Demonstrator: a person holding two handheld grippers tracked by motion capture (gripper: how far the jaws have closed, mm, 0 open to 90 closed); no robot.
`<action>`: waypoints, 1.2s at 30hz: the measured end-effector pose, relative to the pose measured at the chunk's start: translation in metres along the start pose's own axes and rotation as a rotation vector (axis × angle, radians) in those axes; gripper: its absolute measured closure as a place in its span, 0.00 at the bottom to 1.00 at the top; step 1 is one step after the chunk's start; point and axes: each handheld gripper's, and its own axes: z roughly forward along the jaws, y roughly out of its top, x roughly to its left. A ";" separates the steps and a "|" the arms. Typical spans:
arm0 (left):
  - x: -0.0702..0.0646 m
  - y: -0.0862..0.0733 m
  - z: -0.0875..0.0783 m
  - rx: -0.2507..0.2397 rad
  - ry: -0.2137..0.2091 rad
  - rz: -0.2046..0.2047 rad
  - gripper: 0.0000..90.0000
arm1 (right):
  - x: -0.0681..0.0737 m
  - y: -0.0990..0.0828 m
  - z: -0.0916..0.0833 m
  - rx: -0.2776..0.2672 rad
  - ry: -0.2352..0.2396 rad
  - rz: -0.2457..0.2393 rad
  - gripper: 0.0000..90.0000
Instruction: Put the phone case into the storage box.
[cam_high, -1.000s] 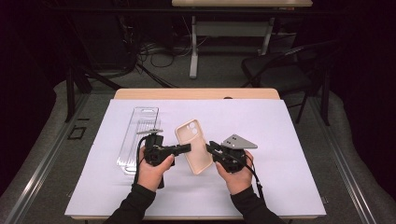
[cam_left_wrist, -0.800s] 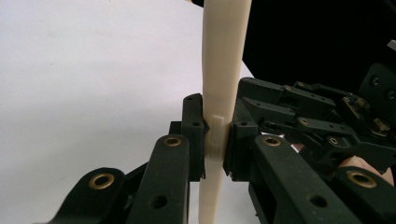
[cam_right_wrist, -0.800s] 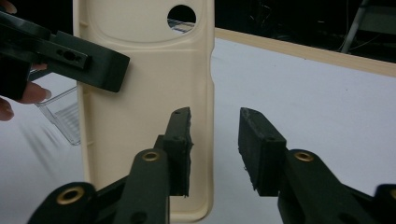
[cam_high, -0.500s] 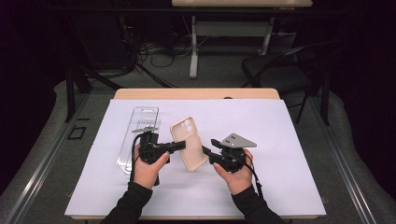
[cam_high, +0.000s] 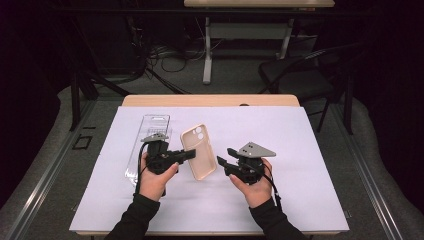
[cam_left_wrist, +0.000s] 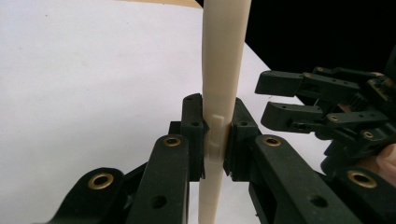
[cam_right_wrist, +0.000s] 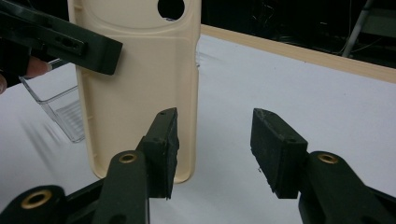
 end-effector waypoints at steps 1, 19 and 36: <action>0.000 0.000 0.000 0.002 0.002 0.003 0.90 | 0.000 0.000 0.000 0.001 -0.004 -0.007 0.57; 0.000 0.004 -0.004 -0.004 0.006 0.216 0.90 | 0.004 0.005 -0.001 0.027 0.022 -0.099 0.52; 0.003 0.012 -0.024 -0.046 -0.012 0.266 0.90 | -0.003 0.018 -0.017 0.012 0.072 -0.079 0.51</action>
